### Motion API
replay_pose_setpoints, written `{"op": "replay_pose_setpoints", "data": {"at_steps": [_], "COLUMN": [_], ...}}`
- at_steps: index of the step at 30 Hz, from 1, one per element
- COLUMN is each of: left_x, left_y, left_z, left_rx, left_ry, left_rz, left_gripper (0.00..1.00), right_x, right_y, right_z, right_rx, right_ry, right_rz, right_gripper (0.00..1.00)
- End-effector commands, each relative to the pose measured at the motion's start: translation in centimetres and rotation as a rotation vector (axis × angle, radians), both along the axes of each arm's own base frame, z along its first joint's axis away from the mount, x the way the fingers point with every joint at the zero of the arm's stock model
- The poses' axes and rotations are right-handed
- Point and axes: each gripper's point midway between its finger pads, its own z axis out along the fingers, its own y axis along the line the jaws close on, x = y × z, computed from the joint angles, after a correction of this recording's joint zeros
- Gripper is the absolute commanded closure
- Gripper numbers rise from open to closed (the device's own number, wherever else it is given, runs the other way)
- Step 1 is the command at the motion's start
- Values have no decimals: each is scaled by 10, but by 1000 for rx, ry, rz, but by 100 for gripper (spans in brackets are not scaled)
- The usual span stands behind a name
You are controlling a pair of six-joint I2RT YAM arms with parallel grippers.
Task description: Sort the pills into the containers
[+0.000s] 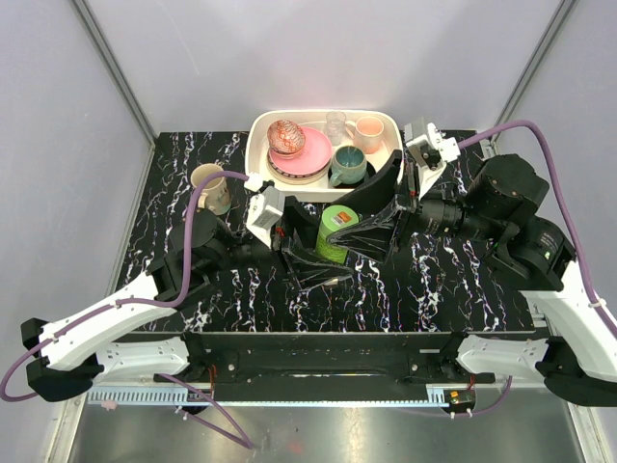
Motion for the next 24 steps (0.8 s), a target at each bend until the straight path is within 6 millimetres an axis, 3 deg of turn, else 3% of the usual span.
{"op": "replay_pose_setpoints", "data": {"at_steps": [1, 10, 13, 16, 17, 21, 24], "left_x": [-10, -9, -9, -6, -4, 11, 38], "left_y": [4, 4, 4, 4, 4, 3, 6], "left_z": [19, 17, 16, 14, 12, 6, 1], "left_rx": [-63, -60, -59, -57, -50, -12, 27], "left_ry": [-53, -51, -49, -50, -43, -31, -8], "left_rz": [-34, -30, -26, -14, -1, 80, 234], "left_gripper": [100, 100, 100, 100, 100, 100, 100], "right_x": [-6, -6, -6, -7, -5, 7, 30], "right_y": [-9, -9, -8, -8, -8, -3, 2], "right_z": [24, 25, 24, 24, 23, 15, 3], "right_rx": [76, 80, 76, 76, 74, 55, 30], "right_ry": [-36, -34, -29, -31, -30, -23, -5], "right_rz": [-10, -6, -3, -3, -8, -52, -147], "right_gripper": [32, 36, 42, 54, 60, 69, 76]}}
